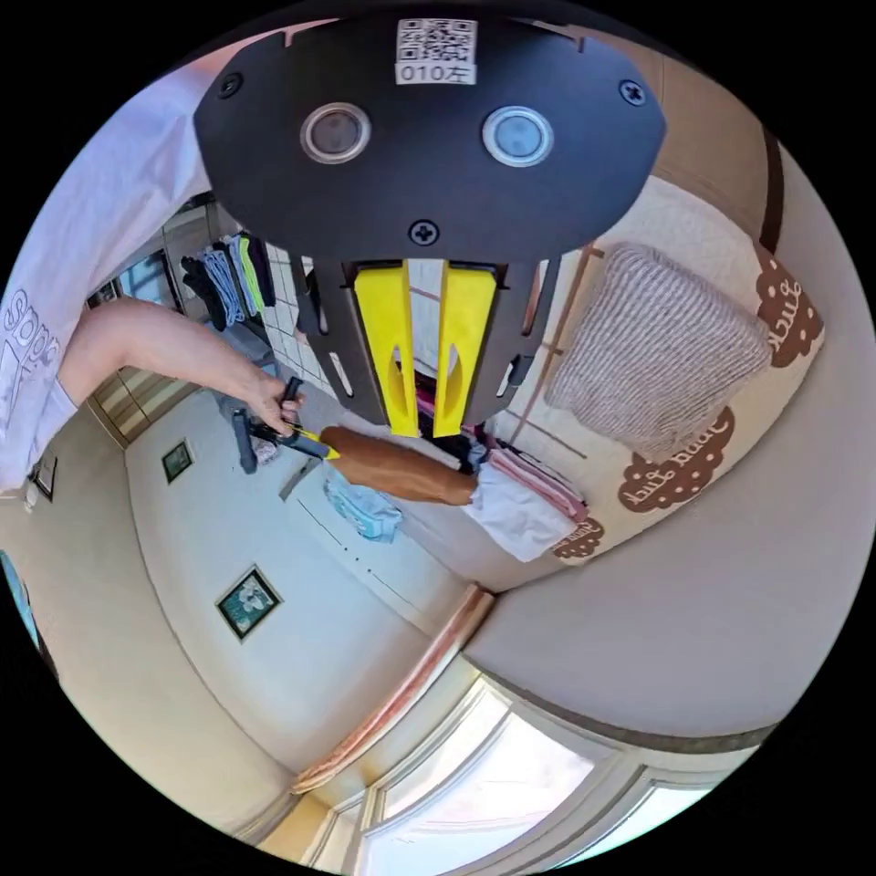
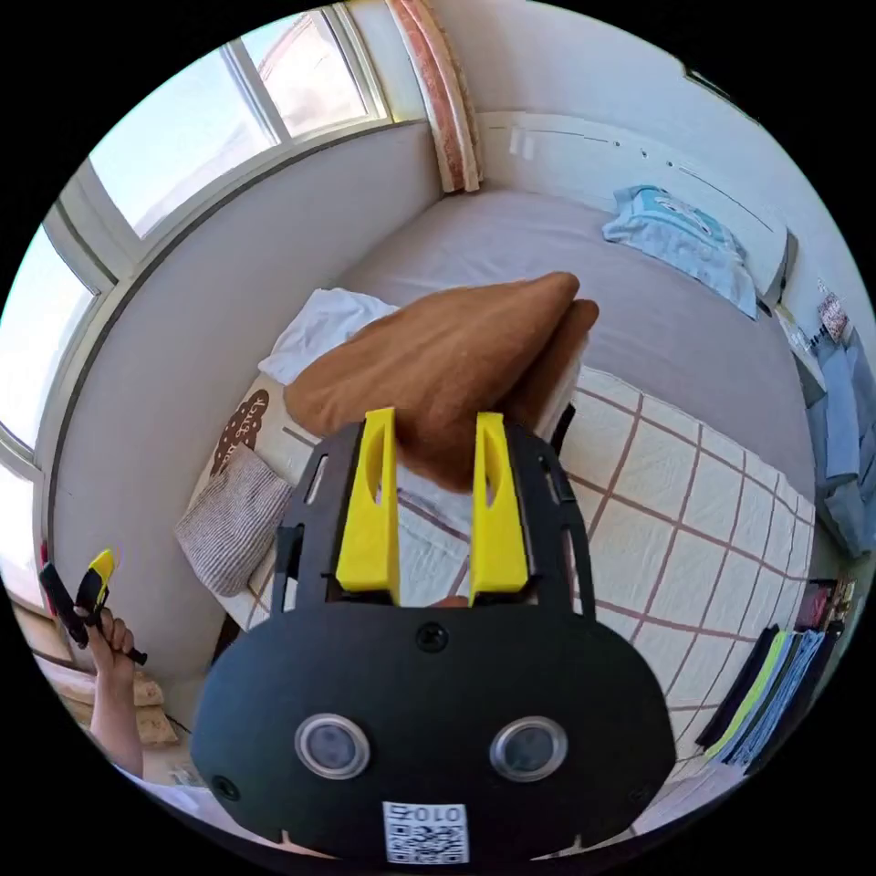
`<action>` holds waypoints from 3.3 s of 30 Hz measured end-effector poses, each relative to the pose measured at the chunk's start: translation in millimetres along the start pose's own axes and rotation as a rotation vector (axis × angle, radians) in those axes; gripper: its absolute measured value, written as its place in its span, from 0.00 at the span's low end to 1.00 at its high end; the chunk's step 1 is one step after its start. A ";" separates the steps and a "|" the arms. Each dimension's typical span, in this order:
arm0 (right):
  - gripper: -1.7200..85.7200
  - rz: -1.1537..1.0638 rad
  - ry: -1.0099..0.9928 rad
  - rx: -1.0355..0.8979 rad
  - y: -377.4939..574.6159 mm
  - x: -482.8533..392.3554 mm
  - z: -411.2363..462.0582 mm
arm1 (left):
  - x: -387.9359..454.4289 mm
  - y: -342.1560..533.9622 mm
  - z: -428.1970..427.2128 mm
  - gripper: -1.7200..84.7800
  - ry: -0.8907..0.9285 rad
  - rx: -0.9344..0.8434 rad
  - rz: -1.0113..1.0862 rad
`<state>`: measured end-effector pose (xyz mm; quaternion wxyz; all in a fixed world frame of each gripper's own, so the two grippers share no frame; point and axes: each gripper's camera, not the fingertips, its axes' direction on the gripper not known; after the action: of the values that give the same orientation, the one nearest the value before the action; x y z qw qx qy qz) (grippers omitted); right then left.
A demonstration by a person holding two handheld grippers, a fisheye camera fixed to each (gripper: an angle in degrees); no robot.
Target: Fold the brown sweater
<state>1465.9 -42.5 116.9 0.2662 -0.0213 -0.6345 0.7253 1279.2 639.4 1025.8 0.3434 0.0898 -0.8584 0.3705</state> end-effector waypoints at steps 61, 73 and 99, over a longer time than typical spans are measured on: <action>0.19 -0.684 -0.599 0.568 264.7 270.6 -664.4 | 468.2 49.5 95.0 0.14 1.580 -0.042 1.285; 0.18 -0.581 -0.585 0.602 263.4 273.6 -682.3 | 378.1 45.2 131.1 0.14 1.497 0.228 1.034; 0.06 -0.547 -0.232 0.808 213.7 295.7 -902.6 | 176.9 95.8 406.8 0.14 0.637 -0.419 0.389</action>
<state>1468.5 889.0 -166.5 0.3614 0.3316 -0.3105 0.8142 895.0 441.3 887.6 0.5257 -0.2644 -0.7672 0.2552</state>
